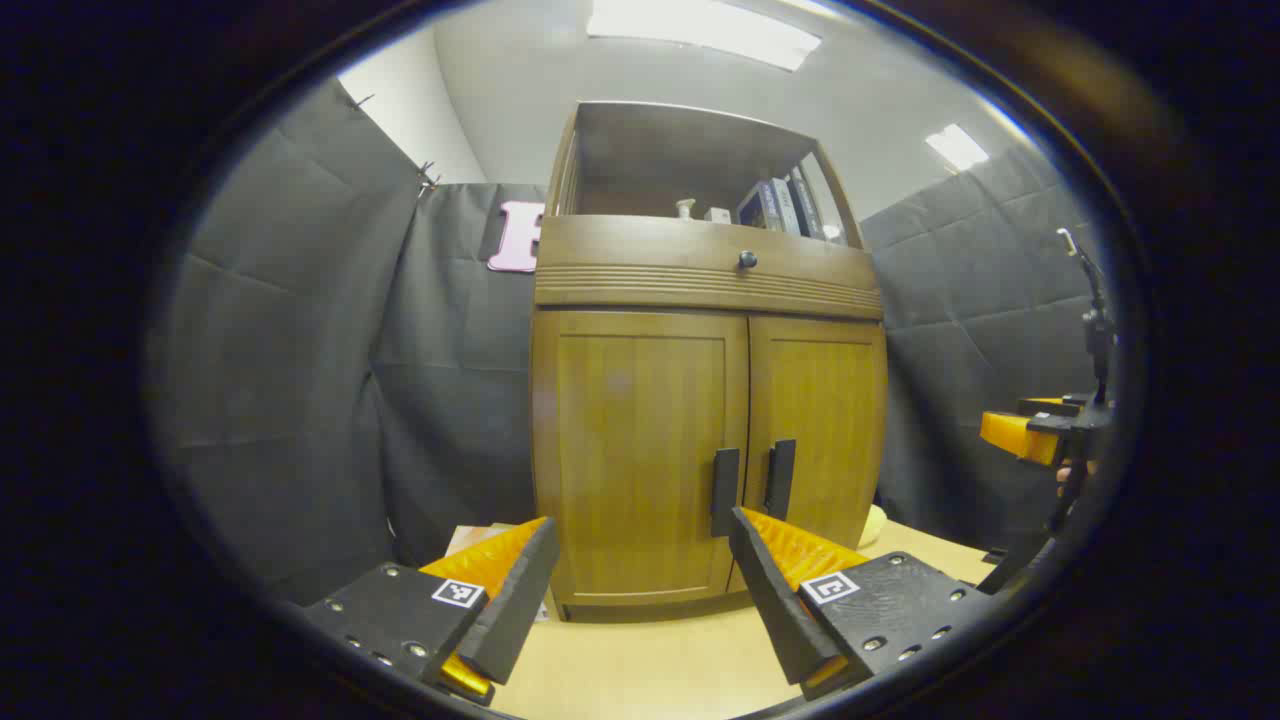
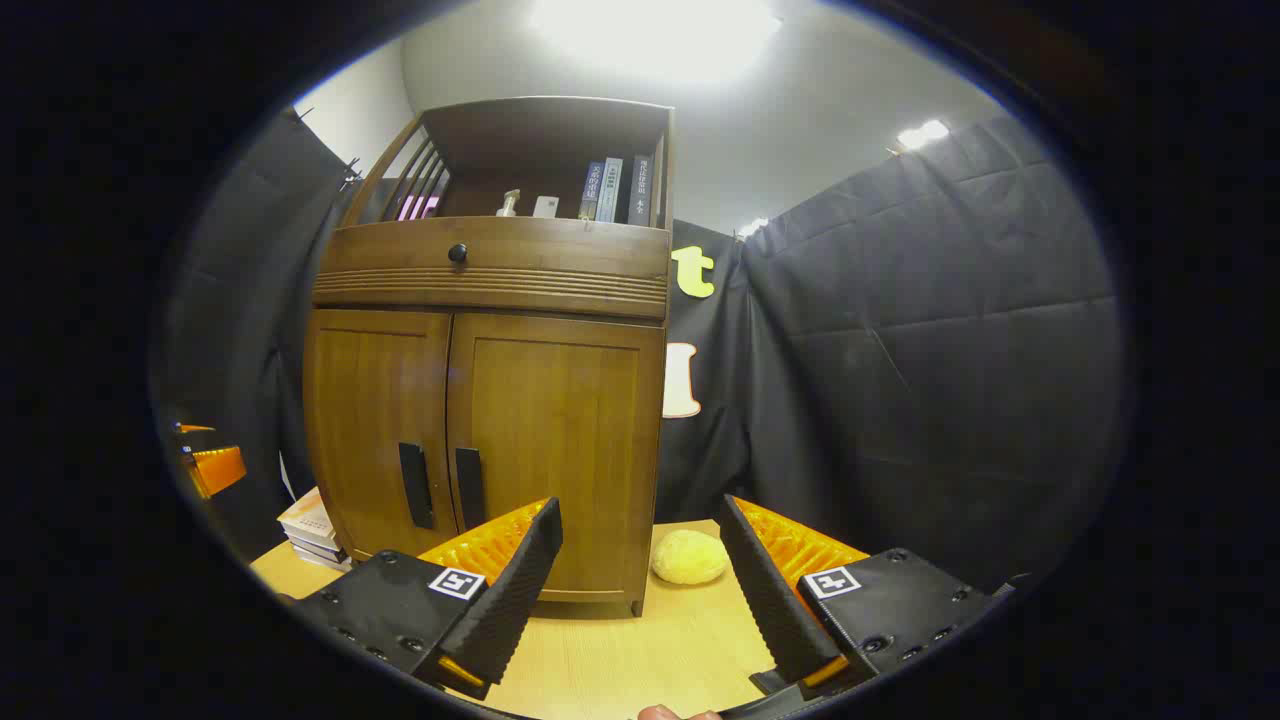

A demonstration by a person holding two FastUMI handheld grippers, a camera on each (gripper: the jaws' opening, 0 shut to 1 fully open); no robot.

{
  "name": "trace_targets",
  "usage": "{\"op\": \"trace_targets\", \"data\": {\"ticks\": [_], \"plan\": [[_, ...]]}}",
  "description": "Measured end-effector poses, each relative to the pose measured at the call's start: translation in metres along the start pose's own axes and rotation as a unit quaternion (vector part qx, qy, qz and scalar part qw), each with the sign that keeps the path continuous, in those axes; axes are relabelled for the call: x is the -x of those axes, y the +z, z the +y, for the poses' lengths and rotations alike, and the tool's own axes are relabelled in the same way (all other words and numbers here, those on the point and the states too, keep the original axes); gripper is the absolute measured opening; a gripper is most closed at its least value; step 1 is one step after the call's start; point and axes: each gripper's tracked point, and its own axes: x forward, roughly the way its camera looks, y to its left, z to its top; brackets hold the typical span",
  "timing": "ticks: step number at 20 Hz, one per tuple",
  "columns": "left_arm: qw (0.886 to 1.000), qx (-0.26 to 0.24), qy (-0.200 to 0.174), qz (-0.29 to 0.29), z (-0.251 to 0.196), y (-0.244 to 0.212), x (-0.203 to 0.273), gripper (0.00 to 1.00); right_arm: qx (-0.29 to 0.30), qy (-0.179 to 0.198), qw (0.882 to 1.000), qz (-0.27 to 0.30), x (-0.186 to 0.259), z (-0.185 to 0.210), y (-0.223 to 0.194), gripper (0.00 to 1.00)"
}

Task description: Open the right door of the double-door shoe cabinet with the right hand, and open the left door with the left hand.

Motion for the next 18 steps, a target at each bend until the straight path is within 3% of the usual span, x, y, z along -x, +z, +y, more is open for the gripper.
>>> {"op": "trace_targets", "data": {"ticks": [4,10,18], "plan": [[1.000,-0.005,0.004,-0.004,0.005,0.000,0.007,1.00,-0.019,-0.003,1.000,-0.002,0.003,0.001,0.006,0.96],[1.000,-0.005,0.026,-0.016,0.021,0.009,0.019,1.00,-0.007,0.001,1.000,-0.002,0.008,0.000,0.008,1.00],[0.998,-0.001,0.063,-0.012,0.030,0.005,0.041,1.00,-0.013,0.037,0.999,0.010,-0.006,0.019,0.005,1.00]]}}
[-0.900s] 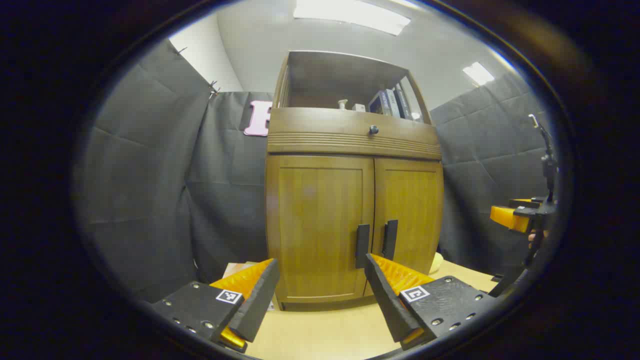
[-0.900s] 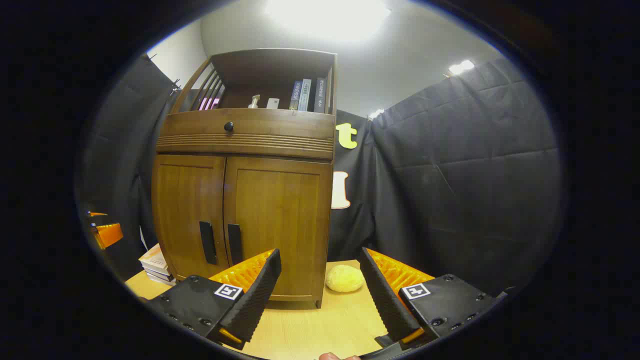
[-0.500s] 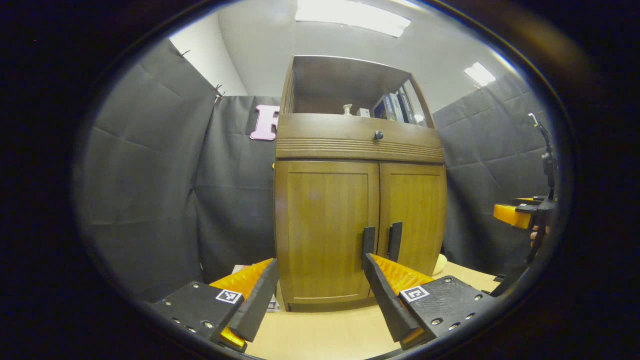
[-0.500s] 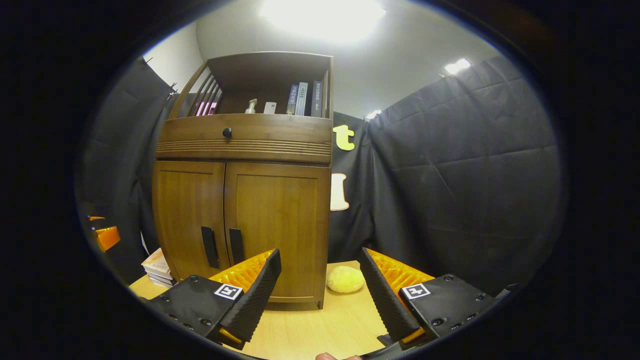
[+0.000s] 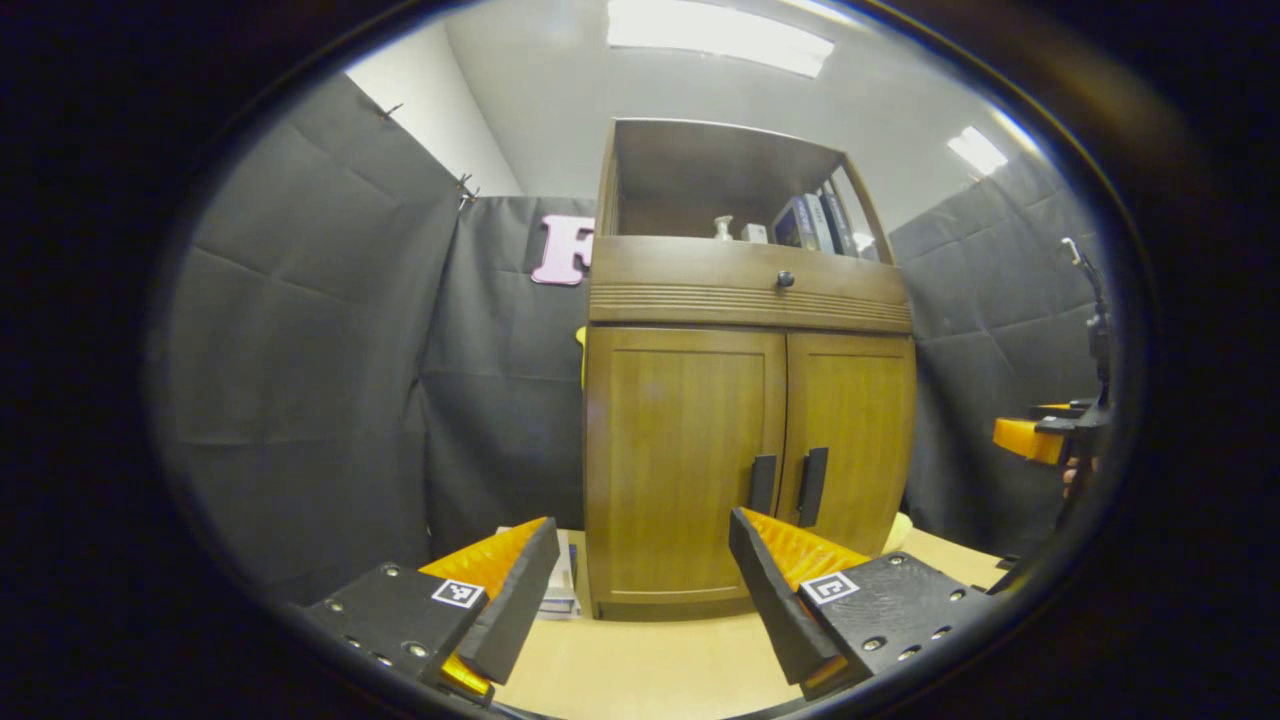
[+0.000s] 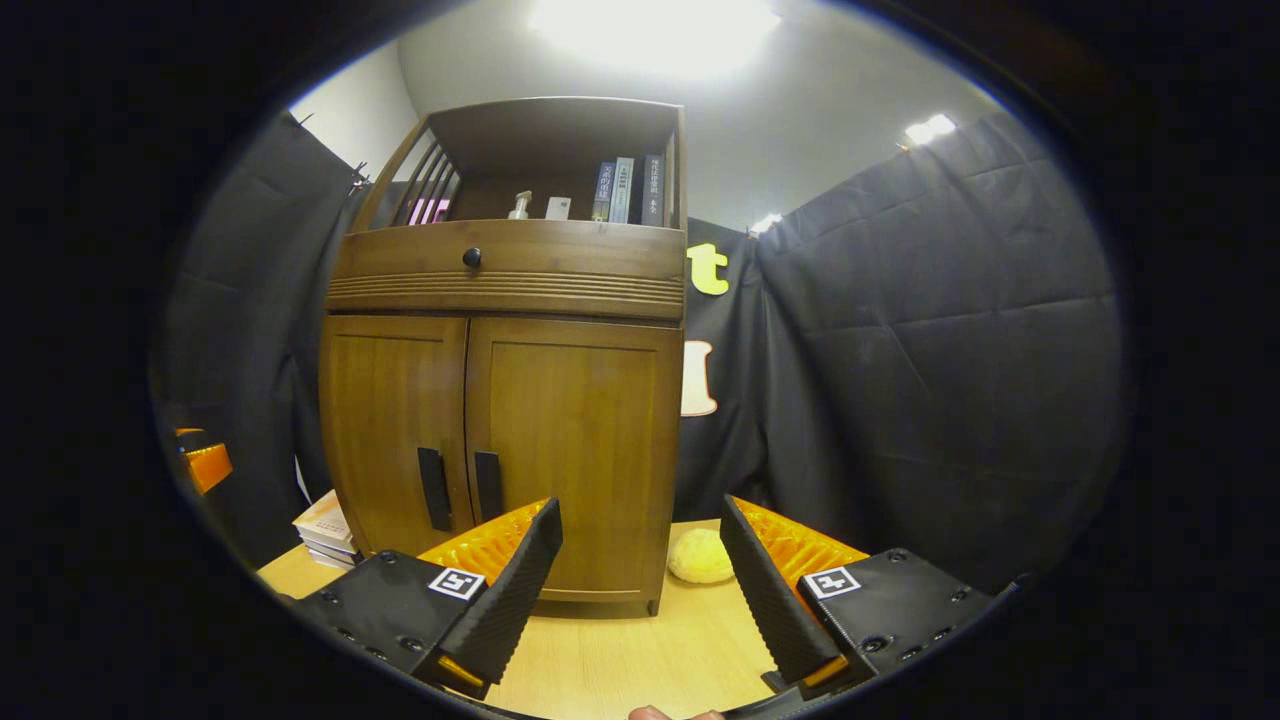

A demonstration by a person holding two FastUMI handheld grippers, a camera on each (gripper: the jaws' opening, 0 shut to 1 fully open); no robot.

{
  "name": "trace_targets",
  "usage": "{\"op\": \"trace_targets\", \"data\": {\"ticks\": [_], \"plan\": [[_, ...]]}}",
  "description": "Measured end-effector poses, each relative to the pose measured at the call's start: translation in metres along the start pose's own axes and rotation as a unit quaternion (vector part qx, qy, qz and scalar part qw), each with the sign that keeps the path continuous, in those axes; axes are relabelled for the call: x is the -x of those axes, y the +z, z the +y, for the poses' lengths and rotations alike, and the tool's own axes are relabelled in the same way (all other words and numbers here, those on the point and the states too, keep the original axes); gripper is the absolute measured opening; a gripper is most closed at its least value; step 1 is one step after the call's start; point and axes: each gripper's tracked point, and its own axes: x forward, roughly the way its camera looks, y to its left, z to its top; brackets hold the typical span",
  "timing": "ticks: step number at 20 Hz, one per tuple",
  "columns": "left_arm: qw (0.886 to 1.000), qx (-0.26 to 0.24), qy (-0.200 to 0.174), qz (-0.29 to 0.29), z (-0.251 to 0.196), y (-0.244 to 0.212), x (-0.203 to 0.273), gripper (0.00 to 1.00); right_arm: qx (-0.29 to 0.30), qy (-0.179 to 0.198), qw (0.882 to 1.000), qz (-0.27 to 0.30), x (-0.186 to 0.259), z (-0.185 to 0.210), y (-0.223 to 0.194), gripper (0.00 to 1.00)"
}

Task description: Open the right door of the double-door shoe cabinet with the right hand, and open the left door with the left hand.

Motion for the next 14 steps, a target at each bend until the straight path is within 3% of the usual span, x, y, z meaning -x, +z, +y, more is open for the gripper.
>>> {"op": "trace_targets", "data": {"ticks": [14], "plan": [[0.996,-0.009,0.080,0.031,0.021,-0.012,0.024,1.00,-0.026,0.103,0.994,0.003,-0.086,0.084,0.014,1.00]]}}
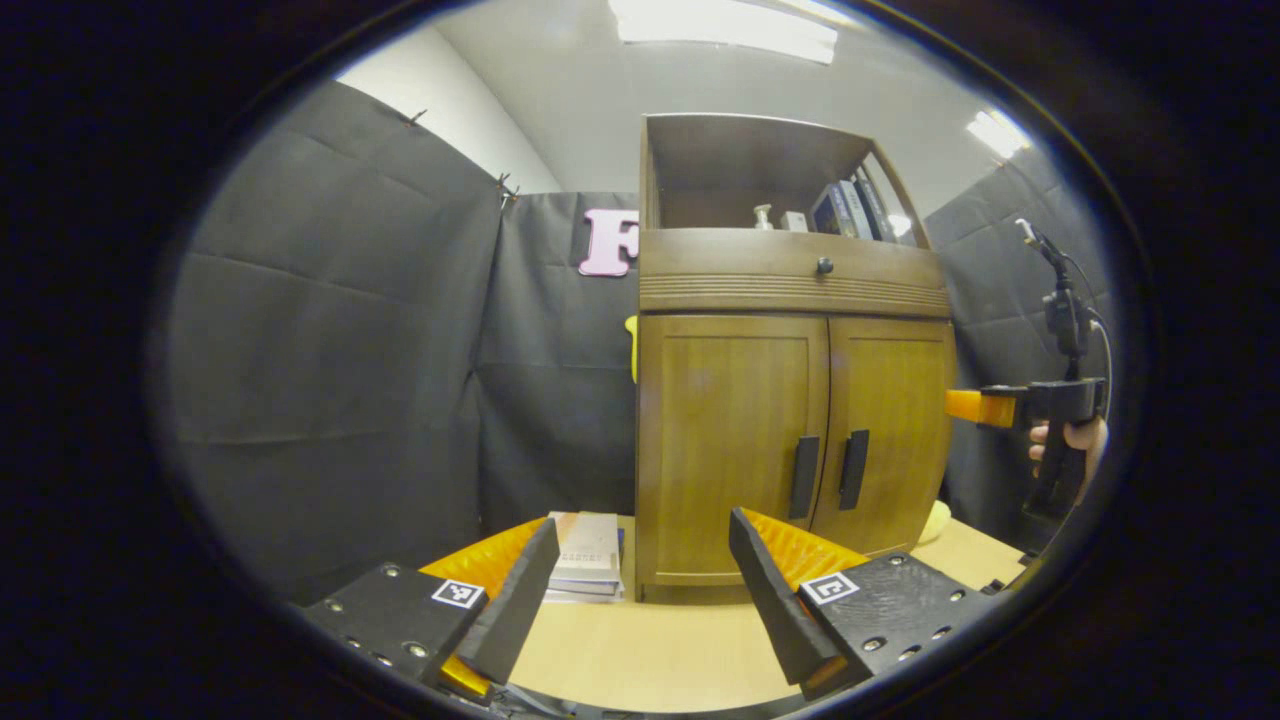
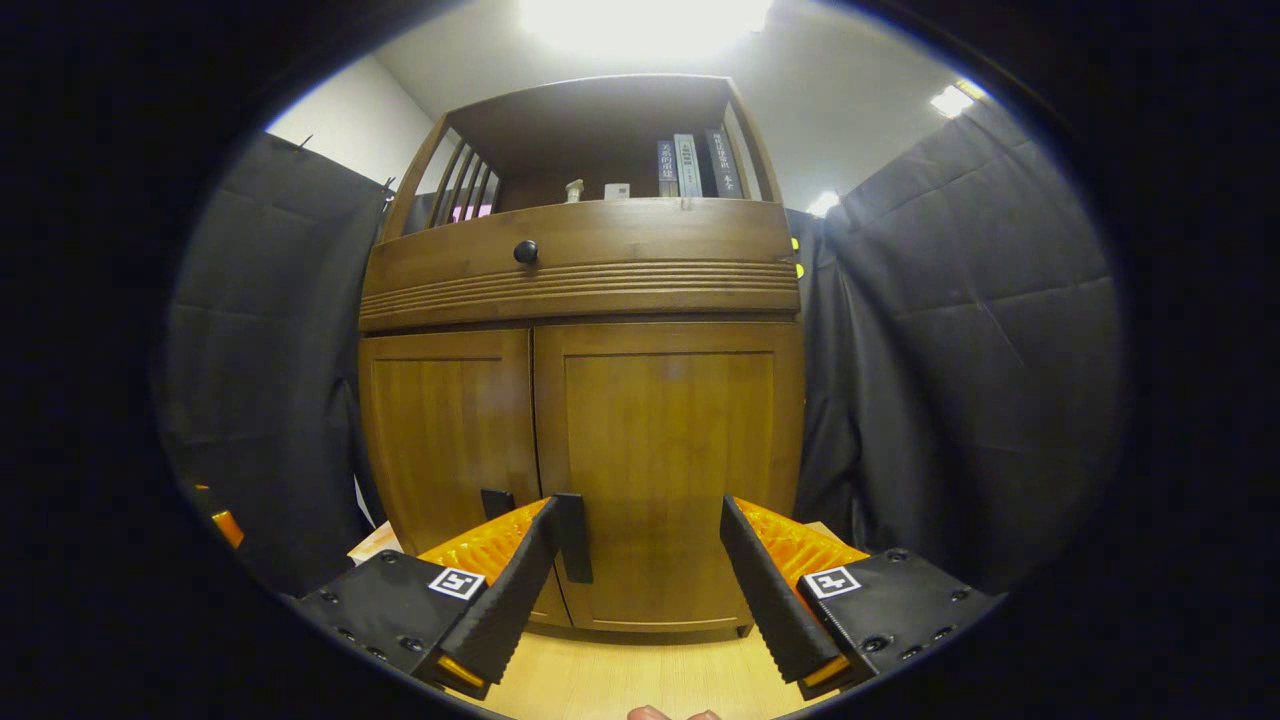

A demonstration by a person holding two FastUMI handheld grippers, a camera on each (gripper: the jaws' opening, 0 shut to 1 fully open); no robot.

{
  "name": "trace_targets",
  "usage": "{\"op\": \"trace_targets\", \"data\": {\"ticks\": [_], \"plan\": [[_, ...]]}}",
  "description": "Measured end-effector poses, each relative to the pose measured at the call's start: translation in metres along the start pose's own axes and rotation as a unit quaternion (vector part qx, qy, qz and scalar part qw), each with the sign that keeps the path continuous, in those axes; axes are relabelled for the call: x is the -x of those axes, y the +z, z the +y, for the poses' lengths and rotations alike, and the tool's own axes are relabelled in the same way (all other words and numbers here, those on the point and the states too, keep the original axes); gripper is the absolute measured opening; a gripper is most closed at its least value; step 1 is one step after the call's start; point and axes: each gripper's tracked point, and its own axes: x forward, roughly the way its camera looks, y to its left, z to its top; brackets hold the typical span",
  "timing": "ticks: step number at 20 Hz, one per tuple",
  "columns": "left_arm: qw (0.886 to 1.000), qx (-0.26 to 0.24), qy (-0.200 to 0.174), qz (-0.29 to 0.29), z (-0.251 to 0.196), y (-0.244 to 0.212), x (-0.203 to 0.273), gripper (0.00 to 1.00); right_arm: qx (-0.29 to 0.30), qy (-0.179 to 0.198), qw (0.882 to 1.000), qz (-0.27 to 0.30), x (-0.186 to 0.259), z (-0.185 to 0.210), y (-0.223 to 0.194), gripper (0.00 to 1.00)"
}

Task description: Open the right door of the double-door shoe cabinet with the right hand, and open the left door with the left hand.

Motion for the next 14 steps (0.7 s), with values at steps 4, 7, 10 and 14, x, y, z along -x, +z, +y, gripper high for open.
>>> {"op": "trace_targets", "data": {"ticks": [4,7,10,14], "plan": [[0.999,0.005,0.037,0.008,0.008,-0.003,0.011,1.00,-0.016,0.022,0.999,0.020,-0.028,0.015,-0.011,1.00],[0.998,0.011,0.060,0.005,0.011,-0.007,0.024,1.00,-0.023,0.025,0.999,0.026,-0.051,0.021,-0.016,1.00],[0.997,0.003,0.070,0.024,0.016,-0.017,0.023,1.00,-0.037,0.029,0.998,0.040,-0.075,0.030,-0.029,0.99],[0.995,-0.013,0.087,0.048,0.021,-0.031,0.021,1.00,-0.059,0.034,0.995,0.073,-0.098,0.041,-0.052,0.98]]}}
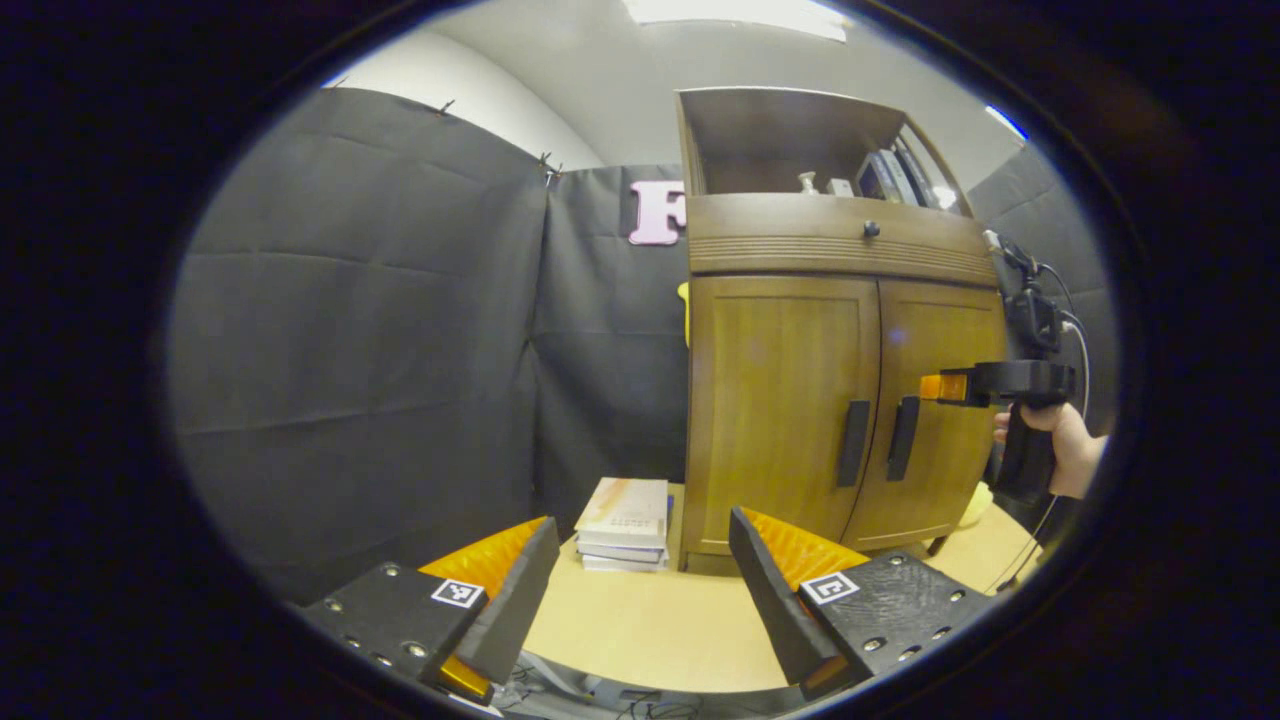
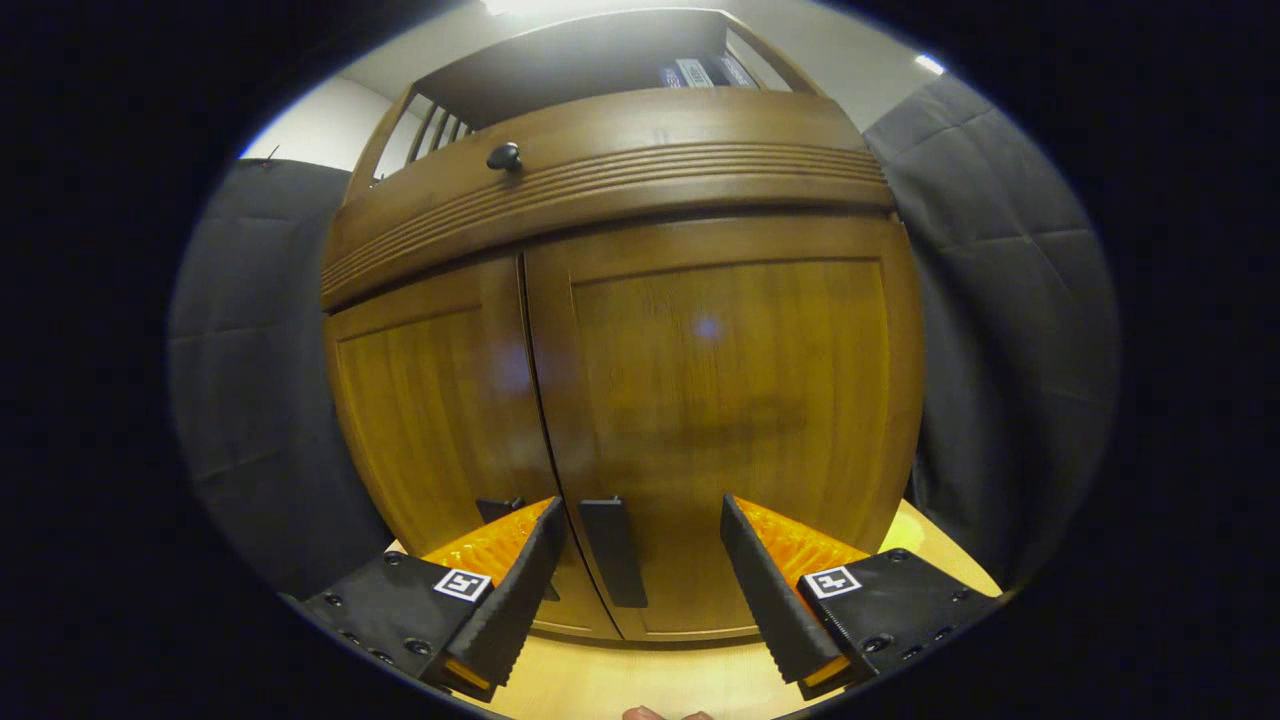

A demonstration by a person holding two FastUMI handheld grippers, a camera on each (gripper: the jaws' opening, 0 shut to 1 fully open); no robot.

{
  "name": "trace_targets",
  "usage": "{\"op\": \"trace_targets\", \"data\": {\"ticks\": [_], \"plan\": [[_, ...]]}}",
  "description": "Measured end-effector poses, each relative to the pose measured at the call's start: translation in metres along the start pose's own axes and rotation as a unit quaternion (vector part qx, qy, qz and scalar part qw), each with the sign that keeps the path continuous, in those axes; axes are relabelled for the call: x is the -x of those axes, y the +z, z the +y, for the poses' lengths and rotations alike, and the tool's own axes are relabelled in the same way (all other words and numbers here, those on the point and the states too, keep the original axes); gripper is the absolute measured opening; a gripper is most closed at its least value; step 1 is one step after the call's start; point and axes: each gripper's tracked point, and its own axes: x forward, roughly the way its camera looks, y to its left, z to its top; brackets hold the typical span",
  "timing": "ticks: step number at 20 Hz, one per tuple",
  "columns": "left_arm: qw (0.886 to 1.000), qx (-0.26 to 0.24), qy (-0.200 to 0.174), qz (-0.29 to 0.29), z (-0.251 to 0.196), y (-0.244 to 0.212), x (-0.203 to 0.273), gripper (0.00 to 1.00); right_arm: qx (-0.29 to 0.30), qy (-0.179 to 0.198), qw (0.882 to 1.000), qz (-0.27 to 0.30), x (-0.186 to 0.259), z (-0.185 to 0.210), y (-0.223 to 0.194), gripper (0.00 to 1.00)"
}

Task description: Open the right door of the double-door shoe cabinet with the right hand, and open the left door with the left hand.

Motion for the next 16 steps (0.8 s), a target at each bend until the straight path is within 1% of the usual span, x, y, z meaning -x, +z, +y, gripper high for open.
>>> {"op": "trace_targets", "data": {"ticks": [3,7,8,10,11,12,13,14,16], "plan": [[1.000,0.001,0.010,0.008,0.000,-0.005,-0.003,1.00,0.004,0.003,1.000,0.017,-0.018,0.002,-0.012,0.98],[0.999,0.030,0.023,0.018,-0.003,-0.009,-0.003,1.00,0.000,0.004,0.999,0.054,-0.039,0.004,-0.035,0.98],[0.999,0.035,0.026,0.019,-0.003,-0.009,-0.003,1.00,0.000,0.005,0.998,0.057,-0.043,0.005,-0.037,0.93],[0.999,0.039,0.030,0.017,-0.003,-0.009,-0.004,1.00,0.007,0.008,0.998,0.058,-0.048,0.006,-0.039,0.93],[0.999,0.039,0.032,0.018,-0.003,-0.010,-0.004,1.00,0.012,0.006,0.998,0.057,-0.046,0.006,-0.038,0.97],[0.998,0.041,0.034,0.020,-0.002,-0.011,-0.004,1.00,0.014,0.006,0.998,0.056,-0.047,0.006,-0.036,0.96],[0.998,0.043,0.036,0.023,-0.003,-0.011,-0.004,1.00,0.013,0.010,0.998,0.059,-0.050,0.009,-0.036,0.89],[0.998,0.045,0.038,0.026,-0.004,-0.012,-0.004,1.00,0.014,0.012,0.998,0.061,-0.054,0.010,-0.035,0.87],[0.997,0.049,0.044,0.029,-0.004,-0.012,-0.003,0.99,0.012,0.023,0.997,0.067,-0.061,0.016,-0.039,0.65]]}}
